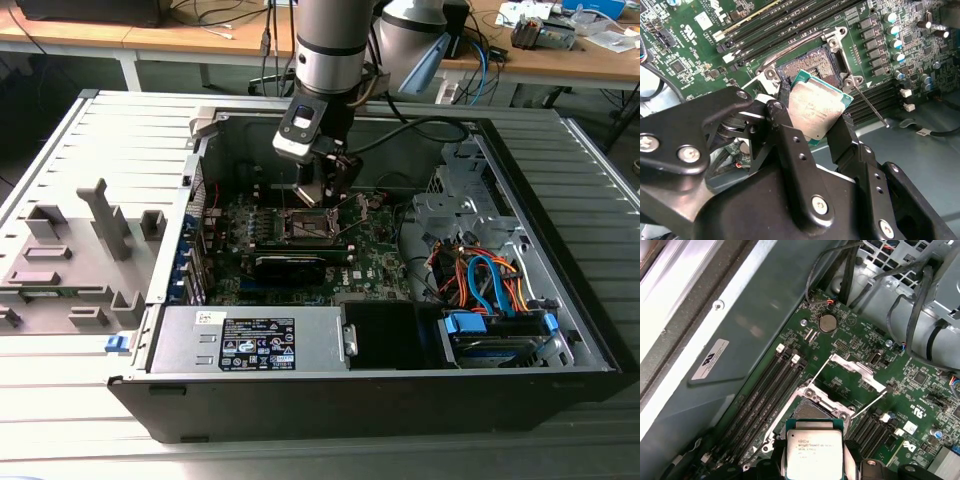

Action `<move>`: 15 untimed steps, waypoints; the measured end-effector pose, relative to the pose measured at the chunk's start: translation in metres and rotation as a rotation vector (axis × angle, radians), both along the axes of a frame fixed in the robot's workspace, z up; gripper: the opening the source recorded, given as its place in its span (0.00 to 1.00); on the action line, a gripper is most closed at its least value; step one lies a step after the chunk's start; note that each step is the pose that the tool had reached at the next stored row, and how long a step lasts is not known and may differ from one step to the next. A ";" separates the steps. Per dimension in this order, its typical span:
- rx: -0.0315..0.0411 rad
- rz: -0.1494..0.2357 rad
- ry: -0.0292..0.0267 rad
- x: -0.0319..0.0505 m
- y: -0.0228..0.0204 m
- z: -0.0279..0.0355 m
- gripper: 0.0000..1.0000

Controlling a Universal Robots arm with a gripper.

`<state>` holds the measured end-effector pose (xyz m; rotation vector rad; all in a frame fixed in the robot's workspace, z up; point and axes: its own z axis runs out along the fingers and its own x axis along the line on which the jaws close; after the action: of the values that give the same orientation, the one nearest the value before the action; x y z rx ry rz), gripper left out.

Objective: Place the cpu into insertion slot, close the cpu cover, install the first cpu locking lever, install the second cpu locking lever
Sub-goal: 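Place the cpu into insertion slot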

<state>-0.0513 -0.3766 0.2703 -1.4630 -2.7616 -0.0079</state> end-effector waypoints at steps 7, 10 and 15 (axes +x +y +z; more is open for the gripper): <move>0.0000 -0.023 0.0000 0.0000 0.0000 -0.0001 0.55; 0.0000 -0.033 0.0000 0.0000 0.0000 -0.0001 0.55; 0.0000 -0.048 0.0000 0.0000 0.0000 -0.0002 0.55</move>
<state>-0.0513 -0.3766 0.2701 -1.5293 -2.7256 -0.0085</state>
